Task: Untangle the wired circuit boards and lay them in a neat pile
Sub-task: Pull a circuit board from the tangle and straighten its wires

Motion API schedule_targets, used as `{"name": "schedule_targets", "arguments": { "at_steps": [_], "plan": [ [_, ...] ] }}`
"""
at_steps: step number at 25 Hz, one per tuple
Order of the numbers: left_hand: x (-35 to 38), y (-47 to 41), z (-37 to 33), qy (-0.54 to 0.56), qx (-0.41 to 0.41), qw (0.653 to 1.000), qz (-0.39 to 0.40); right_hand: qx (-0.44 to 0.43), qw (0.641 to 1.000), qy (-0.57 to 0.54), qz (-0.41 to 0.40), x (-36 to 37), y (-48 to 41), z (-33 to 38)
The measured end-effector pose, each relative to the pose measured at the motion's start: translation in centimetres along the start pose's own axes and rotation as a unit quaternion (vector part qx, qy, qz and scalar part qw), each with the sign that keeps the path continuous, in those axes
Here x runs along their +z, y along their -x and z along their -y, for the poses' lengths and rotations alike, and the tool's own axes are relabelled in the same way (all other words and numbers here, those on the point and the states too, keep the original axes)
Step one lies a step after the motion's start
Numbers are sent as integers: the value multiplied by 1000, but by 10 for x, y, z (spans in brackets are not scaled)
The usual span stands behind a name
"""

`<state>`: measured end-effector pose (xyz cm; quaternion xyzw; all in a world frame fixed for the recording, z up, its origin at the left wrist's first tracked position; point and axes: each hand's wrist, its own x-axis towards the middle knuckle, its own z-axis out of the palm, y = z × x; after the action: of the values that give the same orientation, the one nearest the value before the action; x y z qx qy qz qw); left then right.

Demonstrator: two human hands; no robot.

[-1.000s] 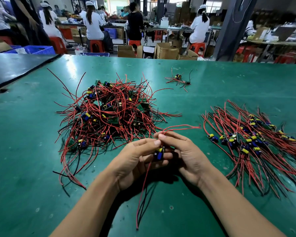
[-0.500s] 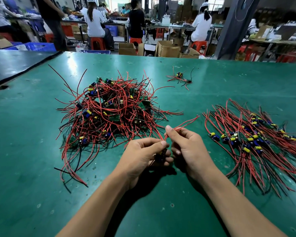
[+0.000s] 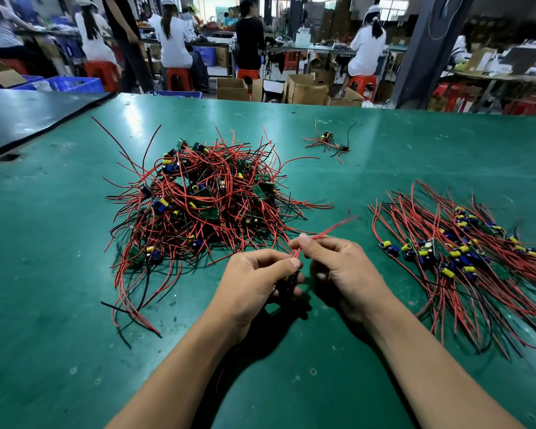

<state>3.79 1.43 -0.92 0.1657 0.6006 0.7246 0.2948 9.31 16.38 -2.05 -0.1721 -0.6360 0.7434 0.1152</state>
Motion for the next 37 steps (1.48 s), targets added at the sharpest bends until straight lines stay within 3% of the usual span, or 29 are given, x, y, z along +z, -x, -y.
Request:
{"name": "schedule_targets", "arguments": {
  "at_steps": [4, 9, 11, 14, 16, 19, 32, 37],
  "plan": [
    [2, 3, 2, -64, 9, 997, 41, -25, 987, -115, -111, -4, -9, 9],
    [2, 3, 2, -114, 20, 991, 64, 95, 943, -301, -109, -5, -11, 16],
    [1, 3, 3, -114, 23, 992, 53, 85, 949, -283, -110, -4, -10, 16],
    [4, 1, 4, -71, 14, 997, 17, 21, 981, -159, -107, 0, -4, 10],
    [7, -1, 4, -39, 10, 999, 1, 12, 996, -71, -60, 8, 3, 4],
    [6, -2, 4, -4, 15, 1000, -22, 23, 999, -42, 11, 20, 9, -2],
    [3, 2, 2, -36, -12, 995, 93, -40, 981, -87, -169, -7, -11, 5],
    [1, 2, 1, -45, -17, 993, 105, 24, 959, -224, -174, -4, -15, 9]
  ]
}}
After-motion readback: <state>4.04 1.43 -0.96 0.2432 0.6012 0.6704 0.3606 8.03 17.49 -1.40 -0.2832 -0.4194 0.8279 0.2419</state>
